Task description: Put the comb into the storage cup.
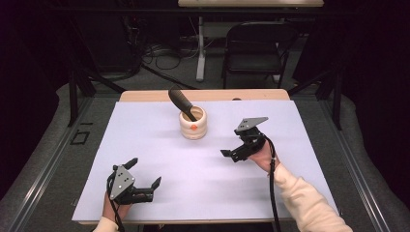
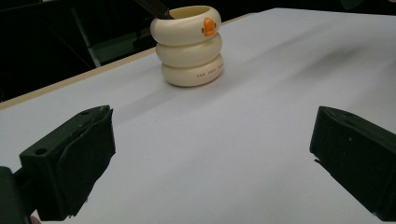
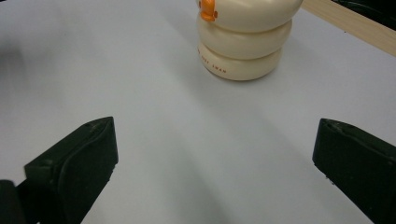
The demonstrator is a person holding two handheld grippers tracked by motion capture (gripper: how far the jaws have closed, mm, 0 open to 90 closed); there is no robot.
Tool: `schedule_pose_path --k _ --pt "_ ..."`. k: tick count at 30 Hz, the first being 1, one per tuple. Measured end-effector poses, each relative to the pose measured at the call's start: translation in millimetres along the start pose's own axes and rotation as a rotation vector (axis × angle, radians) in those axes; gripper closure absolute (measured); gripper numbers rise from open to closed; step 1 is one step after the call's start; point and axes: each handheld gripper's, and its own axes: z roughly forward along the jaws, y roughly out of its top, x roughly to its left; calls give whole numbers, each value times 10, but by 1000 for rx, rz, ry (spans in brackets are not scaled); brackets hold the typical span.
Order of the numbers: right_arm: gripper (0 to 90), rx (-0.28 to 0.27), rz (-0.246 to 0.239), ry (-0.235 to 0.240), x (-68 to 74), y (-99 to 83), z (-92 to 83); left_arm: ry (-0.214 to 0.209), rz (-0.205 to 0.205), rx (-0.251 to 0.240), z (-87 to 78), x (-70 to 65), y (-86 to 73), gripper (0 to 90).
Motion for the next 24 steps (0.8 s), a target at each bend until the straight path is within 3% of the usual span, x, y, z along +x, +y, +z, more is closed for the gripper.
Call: schedule_pose_path --k 24 --pt "0 -9 -17 -31 196 -310 -357 1 1 1 5 -4 -2 2"
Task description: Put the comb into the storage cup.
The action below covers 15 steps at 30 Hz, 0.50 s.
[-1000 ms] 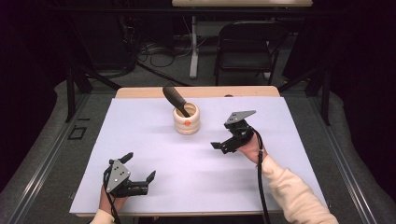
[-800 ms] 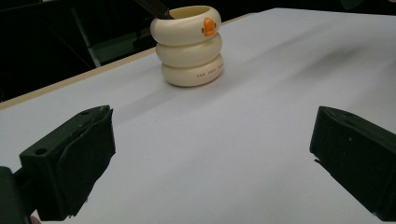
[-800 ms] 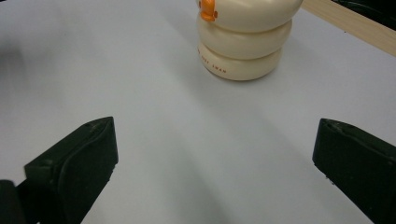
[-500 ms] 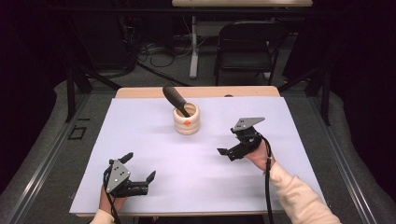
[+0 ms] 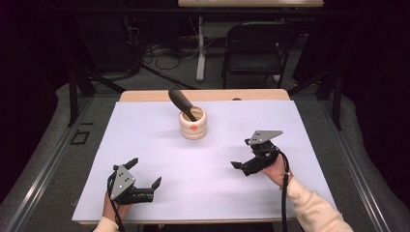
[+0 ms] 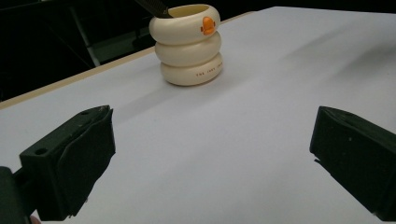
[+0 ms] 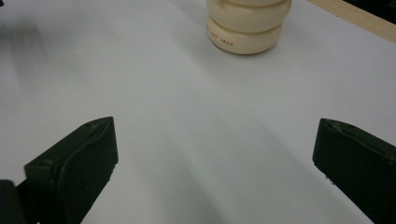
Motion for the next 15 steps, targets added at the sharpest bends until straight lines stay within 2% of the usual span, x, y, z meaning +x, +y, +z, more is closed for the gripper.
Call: schedule_pose_path --k 15 --pt "0 -7 -19 -21 128 -164 -179 -1 3 1 7 -3 -1 2"
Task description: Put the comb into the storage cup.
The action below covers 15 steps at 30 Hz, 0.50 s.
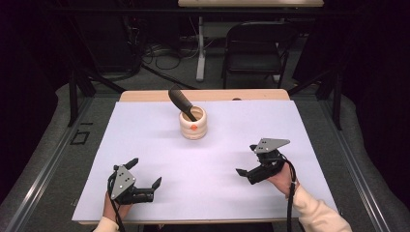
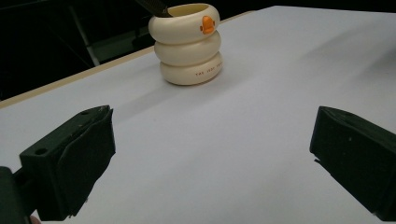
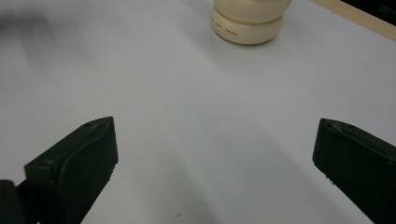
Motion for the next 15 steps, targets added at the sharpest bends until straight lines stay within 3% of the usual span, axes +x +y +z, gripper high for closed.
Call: schedule_pose_path --k 15 --pt "0 -5 -10 -38 72 -151 -137 0 0 4 4 -2 -1 2"
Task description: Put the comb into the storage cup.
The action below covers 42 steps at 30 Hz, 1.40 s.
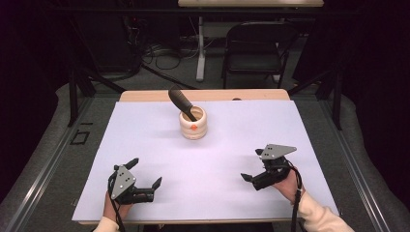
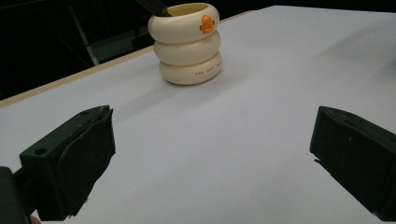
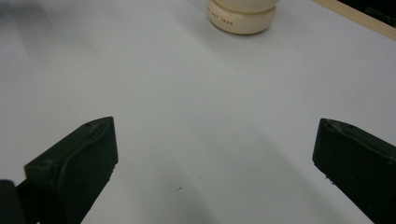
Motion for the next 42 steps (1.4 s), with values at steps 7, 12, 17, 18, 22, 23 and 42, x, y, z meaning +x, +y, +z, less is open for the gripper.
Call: schedule_pose_path --k 7,12,17,18,22,23,42 --pt "0 -1 -1 -10 26 -54 -45 0 -1 -1 1 -1 0 2" --pt "0 -11 0 -17 42 -91 -87 0 -1 -1 1 -1 0 2" --pt "0 -13 1 -24 65 -134 -115 0 1 -1 2 0 1 2" --pt "0 -12 4 -25 72 -142 -120 -1 0 0 3 0 1 2" --pt "0 -16 5 -23 95 -171 -137 -1 0 0 3 0 0 2" --pt "0 -18 7 -23 104 -178 -141 -1 -2 -1 2 0 0 2" --pt "0 -61 19 -53 189 -265 -244 -2 -4 2 14 6 -1 2"
